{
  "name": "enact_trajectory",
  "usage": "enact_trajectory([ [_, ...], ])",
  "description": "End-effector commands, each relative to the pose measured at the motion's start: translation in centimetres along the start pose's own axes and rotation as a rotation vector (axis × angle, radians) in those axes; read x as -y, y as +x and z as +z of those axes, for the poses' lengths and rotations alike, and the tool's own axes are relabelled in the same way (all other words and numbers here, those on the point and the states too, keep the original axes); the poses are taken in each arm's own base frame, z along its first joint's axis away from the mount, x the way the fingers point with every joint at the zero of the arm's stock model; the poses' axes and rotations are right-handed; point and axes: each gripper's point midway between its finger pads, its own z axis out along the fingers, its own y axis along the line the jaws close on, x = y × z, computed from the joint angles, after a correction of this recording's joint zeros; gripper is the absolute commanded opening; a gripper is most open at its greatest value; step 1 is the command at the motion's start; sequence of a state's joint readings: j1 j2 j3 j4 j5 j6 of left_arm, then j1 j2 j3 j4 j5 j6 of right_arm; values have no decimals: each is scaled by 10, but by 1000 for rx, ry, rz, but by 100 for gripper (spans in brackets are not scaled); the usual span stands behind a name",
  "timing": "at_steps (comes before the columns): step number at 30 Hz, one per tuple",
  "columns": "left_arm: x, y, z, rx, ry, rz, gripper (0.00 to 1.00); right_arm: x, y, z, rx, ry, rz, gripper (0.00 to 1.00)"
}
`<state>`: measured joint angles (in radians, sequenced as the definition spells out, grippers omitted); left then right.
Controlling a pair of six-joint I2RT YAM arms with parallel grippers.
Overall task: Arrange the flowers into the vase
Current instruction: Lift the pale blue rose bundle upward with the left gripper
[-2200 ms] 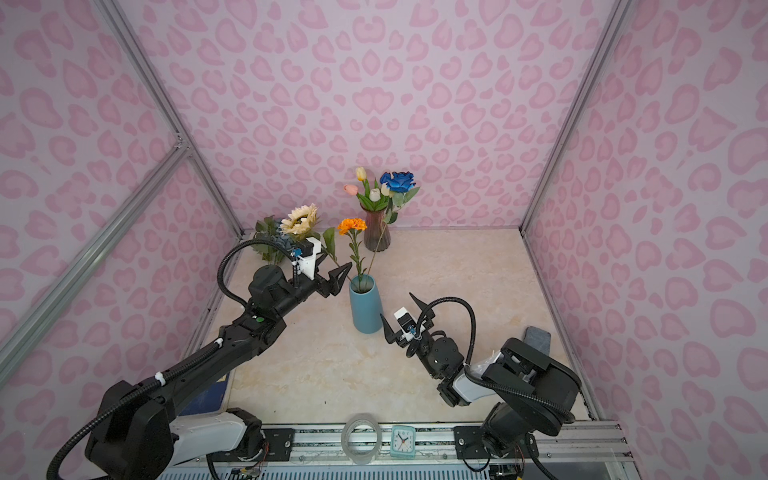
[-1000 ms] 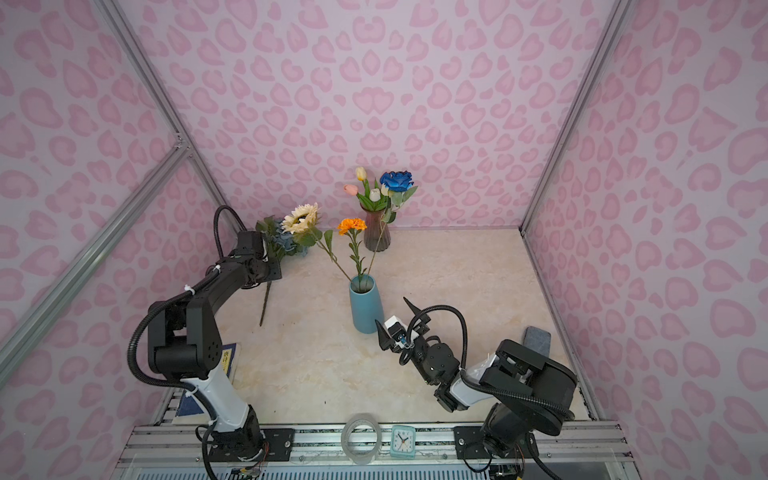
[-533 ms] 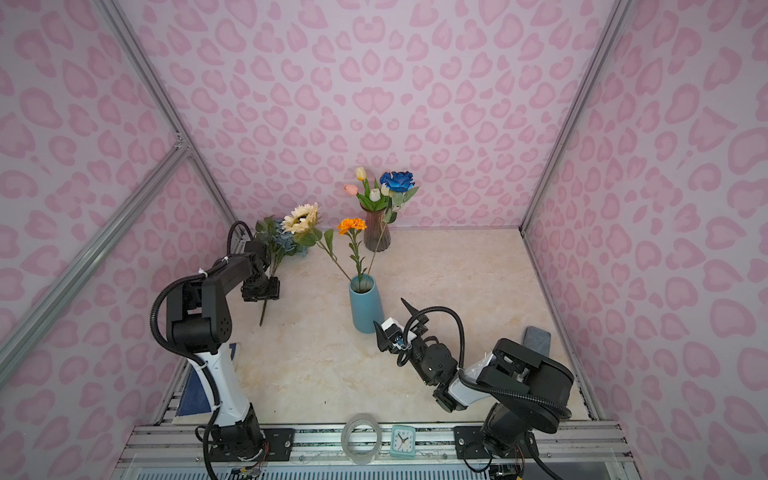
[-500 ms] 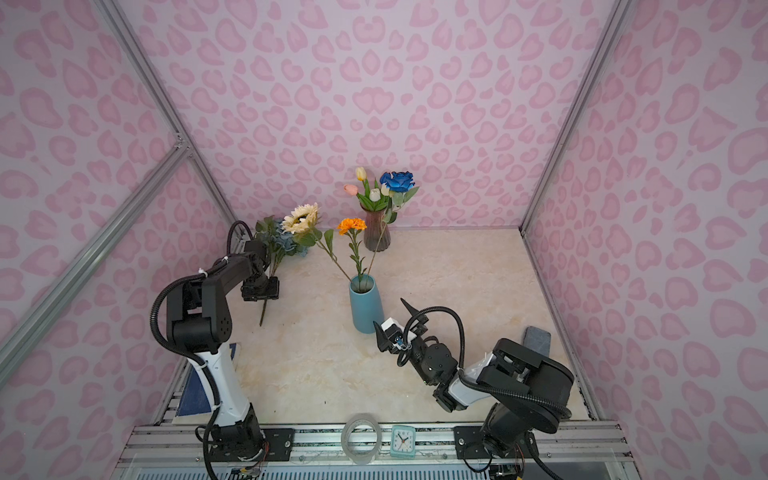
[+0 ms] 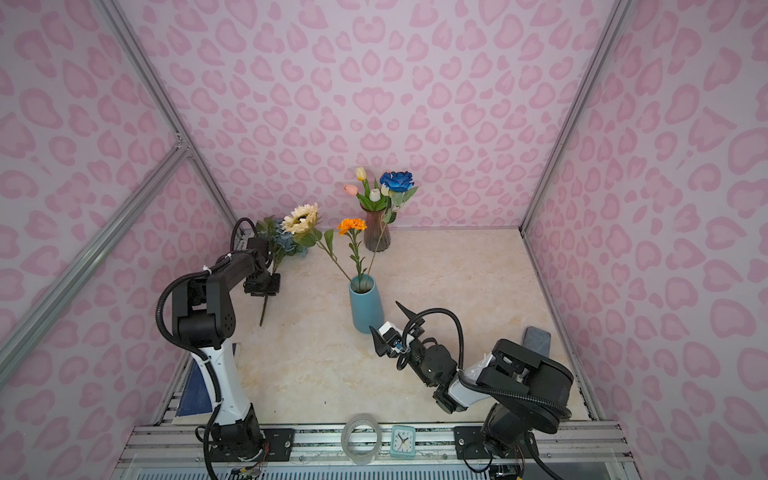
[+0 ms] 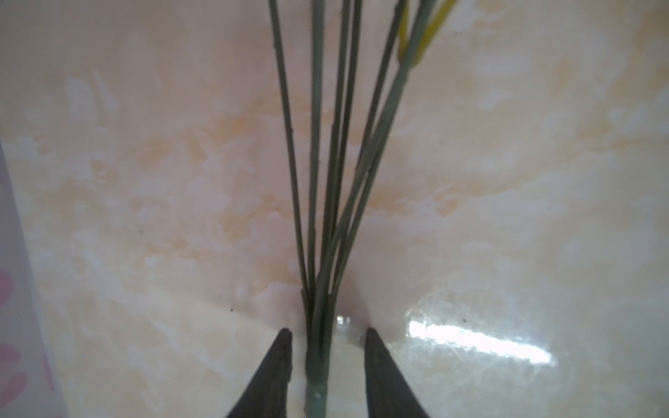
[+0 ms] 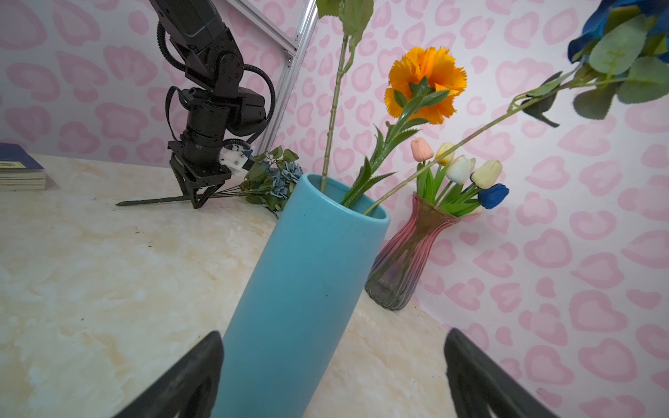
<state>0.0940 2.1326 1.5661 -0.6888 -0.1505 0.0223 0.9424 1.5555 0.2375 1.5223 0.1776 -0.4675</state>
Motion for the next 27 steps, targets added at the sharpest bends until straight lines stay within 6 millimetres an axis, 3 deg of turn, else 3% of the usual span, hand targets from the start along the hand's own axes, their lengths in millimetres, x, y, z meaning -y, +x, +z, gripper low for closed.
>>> enact_trajectory([
  [1, -1, 11, 8, -41, -4, 14, 26, 4, -5, -1, 20, 26, -6, 94],
  [5, -1, 12, 7, -39, -2, 14, 12, 3, -4, 0, 15, 27, -16, 94],
  [11, -2, 12, 3, -26, -7, 10, 3, 3, -6, -1, 15, 34, -32, 94],
  [16, 0, 10, -13, 39, 13, -12, 3, 1, -7, -1, 13, 36, -54, 94],
  [20, 0, 2, -42, 146, 44, -47, 3, 1, -7, -1, 10, 43, -53, 94],
  [22, 1, -7, -67, 237, 64, -67, 3, 2, -6, -1, 6, 47, -52, 94],
  [23, 1, -2, -73, 262, 74, -76, 3, 3, -6, -1, 7, 51, -54, 94],
  [27, -4, -9, -135, 446, 95, -106, 3, 5, -6, 0, 1, 64, -52, 94],
])
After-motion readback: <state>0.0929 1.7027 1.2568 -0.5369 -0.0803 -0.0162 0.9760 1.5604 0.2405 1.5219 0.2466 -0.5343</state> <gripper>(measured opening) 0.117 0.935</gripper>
